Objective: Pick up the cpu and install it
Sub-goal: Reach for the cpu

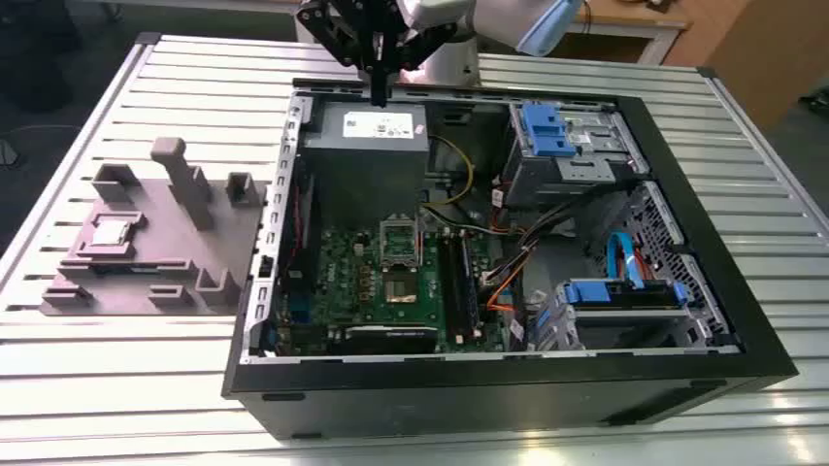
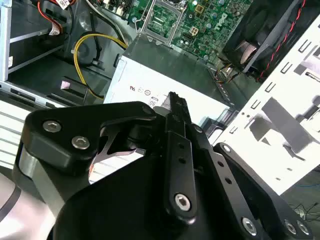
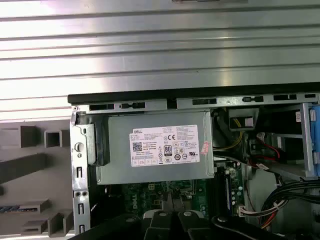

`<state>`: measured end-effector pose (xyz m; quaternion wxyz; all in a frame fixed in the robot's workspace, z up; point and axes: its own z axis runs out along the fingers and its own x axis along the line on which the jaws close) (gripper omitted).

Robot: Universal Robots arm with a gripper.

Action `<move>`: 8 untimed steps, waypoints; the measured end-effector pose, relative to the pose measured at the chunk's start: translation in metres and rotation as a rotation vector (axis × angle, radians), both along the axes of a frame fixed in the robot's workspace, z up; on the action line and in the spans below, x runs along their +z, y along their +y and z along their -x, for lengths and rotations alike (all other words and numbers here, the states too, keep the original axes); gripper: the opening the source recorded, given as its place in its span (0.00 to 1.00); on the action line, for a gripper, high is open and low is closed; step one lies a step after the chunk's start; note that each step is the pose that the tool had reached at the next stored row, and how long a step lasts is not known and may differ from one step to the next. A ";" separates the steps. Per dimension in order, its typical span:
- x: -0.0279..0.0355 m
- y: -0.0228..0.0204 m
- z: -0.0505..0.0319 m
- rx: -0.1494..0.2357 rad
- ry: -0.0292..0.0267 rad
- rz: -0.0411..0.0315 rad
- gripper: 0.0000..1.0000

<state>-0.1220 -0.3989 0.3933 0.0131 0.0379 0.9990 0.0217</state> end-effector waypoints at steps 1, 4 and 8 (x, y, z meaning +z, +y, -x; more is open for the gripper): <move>0.0000 0.0000 0.0000 0.000 -0.0001 -0.0001 0.10; 0.0000 0.0000 0.0000 0.000 0.0000 0.0000 0.10; 0.0000 0.0000 0.0007 0.000 0.0000 0.0000 0.10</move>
